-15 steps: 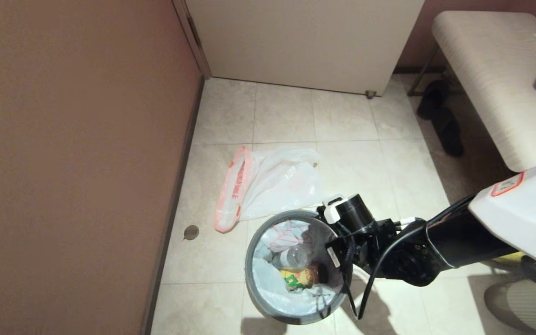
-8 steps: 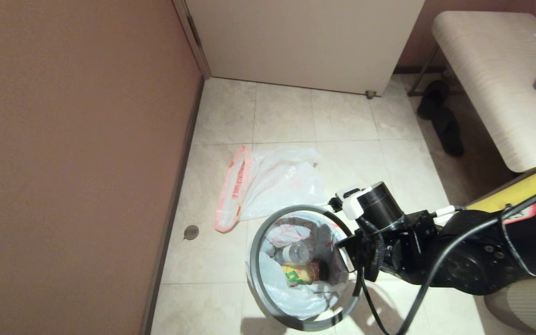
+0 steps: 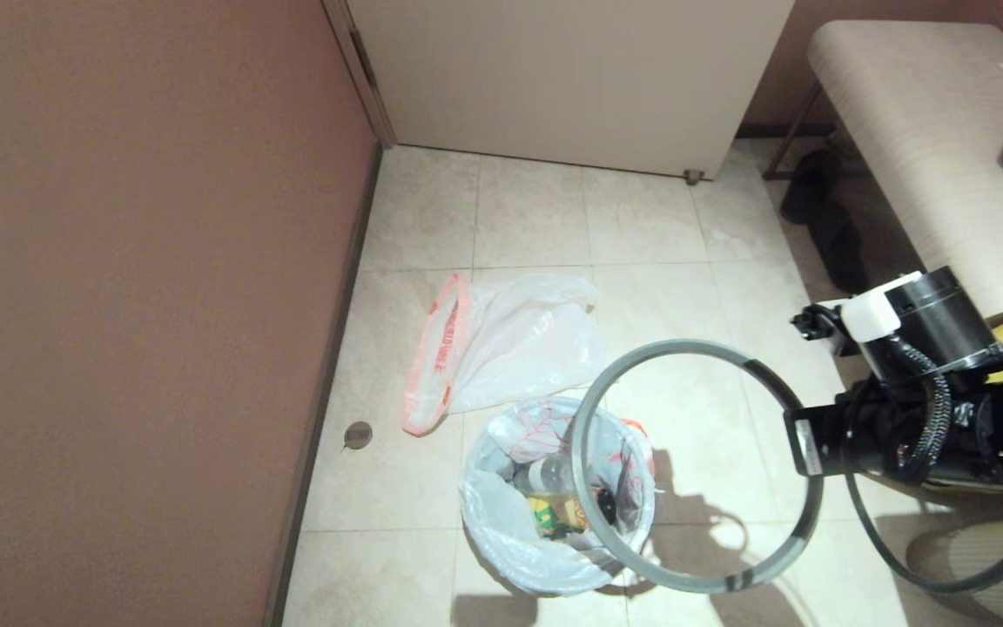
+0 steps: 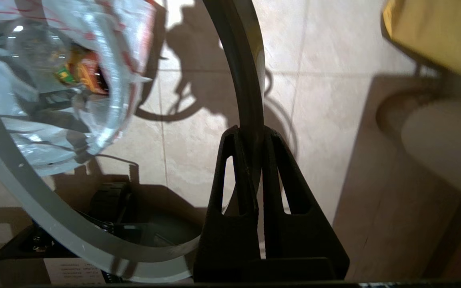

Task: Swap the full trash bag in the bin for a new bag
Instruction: Place the trash can ring on the floor

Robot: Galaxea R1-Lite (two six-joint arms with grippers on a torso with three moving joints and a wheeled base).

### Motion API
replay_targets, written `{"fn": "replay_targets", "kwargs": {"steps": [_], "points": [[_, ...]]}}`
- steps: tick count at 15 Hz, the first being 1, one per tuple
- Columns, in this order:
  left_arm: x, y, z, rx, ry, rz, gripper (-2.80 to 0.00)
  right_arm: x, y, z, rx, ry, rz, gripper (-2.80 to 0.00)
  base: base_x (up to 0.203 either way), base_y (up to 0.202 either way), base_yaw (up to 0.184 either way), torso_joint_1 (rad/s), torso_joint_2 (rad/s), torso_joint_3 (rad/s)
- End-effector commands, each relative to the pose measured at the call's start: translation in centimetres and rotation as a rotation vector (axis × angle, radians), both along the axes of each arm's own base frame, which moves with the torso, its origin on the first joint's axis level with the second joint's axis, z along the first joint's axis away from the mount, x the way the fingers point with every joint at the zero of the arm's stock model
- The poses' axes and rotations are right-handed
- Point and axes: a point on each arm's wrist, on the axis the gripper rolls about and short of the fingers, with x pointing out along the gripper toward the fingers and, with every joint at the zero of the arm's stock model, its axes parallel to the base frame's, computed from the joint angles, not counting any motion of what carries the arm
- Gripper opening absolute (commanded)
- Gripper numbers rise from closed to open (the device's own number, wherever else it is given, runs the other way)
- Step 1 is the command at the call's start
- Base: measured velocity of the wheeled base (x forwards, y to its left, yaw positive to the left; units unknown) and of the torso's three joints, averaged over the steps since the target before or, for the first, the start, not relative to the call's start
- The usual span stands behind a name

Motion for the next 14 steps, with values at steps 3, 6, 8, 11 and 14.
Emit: {"fn": "replay_targets", "kwargs": {"steps": [3, 6, 8, 11, 14], "points": [[0.0, 0.0, 0.0, -0.001, 0.0, 0.001, -2.8, -0.3, -7.7, -0.8, 0.085, 0.057, -0.244, -2.8, 0.0, 0.0, 0.0, 0.0, 0.0, 0.0], [0.0, 0.0, 0.0, -0.001, 0.0, 0.001, -2.8, 1.7, -12.8, -3.0, 0.125, 0.118, -0.353, -2.8, 0.0, 0.0, 0.0, 0.0, 0.0, 0.0], [0.0, 0.0, 0.0, -0.001, 0.0, 0.001, -2.8, 3.6, -15.7, -5.4, 0.12, 0.153, -0.383, -2.8, 0.0, 0.0, 0.0, 0.0, 0.0, 0.0], [0.0, 0.0, 0.0, -0.001, 0.0, 0.001, -2.8, 6.1, -18.1, -9.2, 0.117, 0.189, -0.369, -2.8, 0.0, 0.0, 0.0, 0.0, 0.0, 0.0], [0.0, 0.0, 0.0, -0.001, 0.0, 0.001, -2.8, 8.7, -18.8, -15.1, 0.12, 0.263, -0.358, -2.8, 0.0, 0.0, 0.0, 0.0, 0.0, 0.0]]}}
